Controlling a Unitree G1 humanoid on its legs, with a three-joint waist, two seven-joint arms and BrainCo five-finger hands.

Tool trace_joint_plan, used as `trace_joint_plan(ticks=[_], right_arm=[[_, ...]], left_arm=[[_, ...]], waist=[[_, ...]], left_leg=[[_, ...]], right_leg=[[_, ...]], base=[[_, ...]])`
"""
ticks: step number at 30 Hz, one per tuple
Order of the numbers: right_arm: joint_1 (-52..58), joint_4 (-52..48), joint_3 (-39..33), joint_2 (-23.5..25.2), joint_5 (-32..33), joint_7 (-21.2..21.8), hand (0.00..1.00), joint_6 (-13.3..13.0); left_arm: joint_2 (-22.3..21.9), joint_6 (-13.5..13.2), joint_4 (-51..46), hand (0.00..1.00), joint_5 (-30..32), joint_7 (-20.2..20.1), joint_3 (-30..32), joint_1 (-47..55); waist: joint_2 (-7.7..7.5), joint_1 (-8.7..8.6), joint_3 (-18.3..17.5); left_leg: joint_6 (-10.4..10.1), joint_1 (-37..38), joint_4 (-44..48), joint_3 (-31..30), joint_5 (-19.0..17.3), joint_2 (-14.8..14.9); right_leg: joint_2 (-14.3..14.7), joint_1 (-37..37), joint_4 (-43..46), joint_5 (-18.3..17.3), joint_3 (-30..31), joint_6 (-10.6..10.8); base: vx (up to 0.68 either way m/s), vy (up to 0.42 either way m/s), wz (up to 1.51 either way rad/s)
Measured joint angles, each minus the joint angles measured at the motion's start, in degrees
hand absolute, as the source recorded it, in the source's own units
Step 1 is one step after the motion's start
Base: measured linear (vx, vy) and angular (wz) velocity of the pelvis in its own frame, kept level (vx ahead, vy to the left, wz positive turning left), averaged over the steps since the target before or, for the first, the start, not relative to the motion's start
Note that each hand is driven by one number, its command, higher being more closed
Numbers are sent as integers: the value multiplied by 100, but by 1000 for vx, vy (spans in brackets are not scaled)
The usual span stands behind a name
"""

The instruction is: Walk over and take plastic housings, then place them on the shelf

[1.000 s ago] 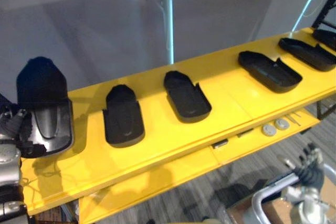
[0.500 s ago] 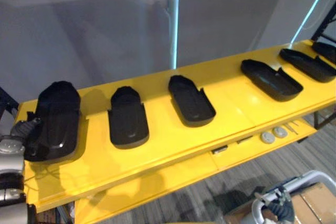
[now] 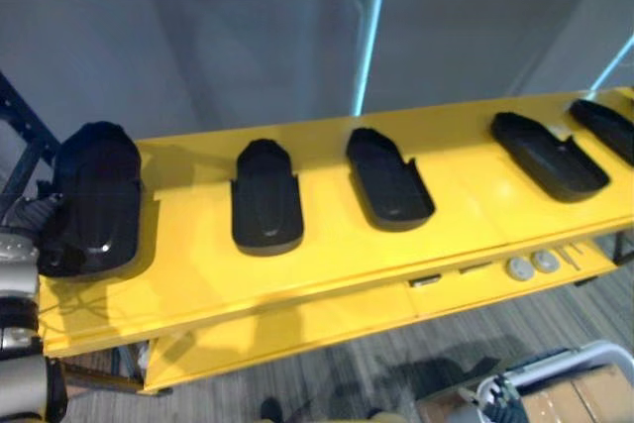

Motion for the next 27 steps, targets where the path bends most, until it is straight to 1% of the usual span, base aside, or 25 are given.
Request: trace_joint_plan(ticks=[3,5,9,11,13,16,18,19,21,22,23,24,25,26,27], right_arm=[[-284,0,544,1,-2,232,0,-34],[-529,-10,961,0,-3,326,0,-43],[-750,-17,1433,11,-25,347,0,-42],[-743,-16,1617,16,-59,317,0,-42],[-727,-16,1676,20,-55,289,0,-42],[-696,-18,1802,28,-52,226,0,-40],[-647,-32,1867,25,-58,204,0,-41],[-633,-44,1867,25,-64,211,0,-41],[-567,-131,1866,4,-76,281,0,-39],[-565,-152,1861,-43,-77,403,0,-34],[-573,-152,1857,-81,-79,452,0,-29],[-609,-153,1821,-171,-130,563,0,-28],[-630,-166,1757,-220,-226,619,0,-38],[-646,-171,1711,-305,-306,698,0,-44],[-637,-171,1709,-357,-352,717,0,-59]], left_arm=[[-6,-126,-16,100,-38,10,-24,-59],[-149,-205,-69,100,-45,14,-90,-58],[-383,-336,-117,100,-58,98,-116,-55],[-439,-374,-203,100,-225,214,-118,-51],[-451,-423,-355,100,-227,247,-119,-4],[-502,-608,-796,100,-303,435,-117,237],[-647,-669,-1002,100,-593,577,-111,408],[-674,-686,-1005,100,-624,602,-111,430],[-829,-749,-1026,100,-735,762,-74,567],[-881,-751,-1114,100,-811,885,-73,683],[-916,-750,-1178,100,-866,920,-66,730],[-981,-744,-1363,100,-910,967,-66,781],[-1048,-735,-1548,100,-921,989,-67,780],[-1121,-733,-1824,100,-937,1015,-65,800],[-1174,-733,-1949,100,-936,1021,-52,828]], waist=[[-12,94,39],[24,197,67],[140,234,148],[149,260,158],[151,276,159],[154,279,161],[165,289,168],[168,290,170],[214,290,199],[228,277,215],[210,279,231],[258,272,355],[229,240,445],[280,226,598],[314,221,633]], left_leg=[[-1,-44,6,-108,0,-17],[-1,-50,26,-130,2,-18],[0,-49,0,-270,4,14],[0,-53,-5,-296,4,52],[1,-55,-8,-303,0,69],[-14,-50,-9,-295,-45,122],[-33,-8,-5,-290,-62,157],[-38,3,-5,-288,-65,164],[-63,10,23,-295,-38,205],[-58,5,34,-310,46,183],[-65,0,37,-325,72,182],[-64,-108,210,-406,80,170],[-64,-275,477,-476,80,161],[-64,-454,756,-478,79,140],[-64,-523,840,-452,79,128]], right_leg=[[0,32,4,3,-97,-9],[8,55,27,6,-105,-13],[41,87,120,6,-111,-13],[67,69,190,6,-110,-13],[77,57,226,6,-107,-12],[95,55,243,6,-103,-12],[121,100,246,6,-94,-12],[127,108,249,5,-92,-12],[164,120,290,-7,-88,-32],[175,103,289,-37,-98,-75],[176,106,288,-52,-105,-90],[171,129,287,-78,-157,-102],[150,172,285,-85,-290,-108],[148,251,277,-163,-437,-207],[159,291,259,-228,-448,-248]], base=[[94,6,29],[53,-1,18],[-4,-12,18],[-28,-16,9],[0,0,0],[-37,-10,-1],[-24,-16,-3],[-20,-16,-5],[0,0,0],[-5,-16,5],[1,-20,17],[-47,-33,38],[-115,-48,65],[-138,-42,67],[-159,-42,86]])
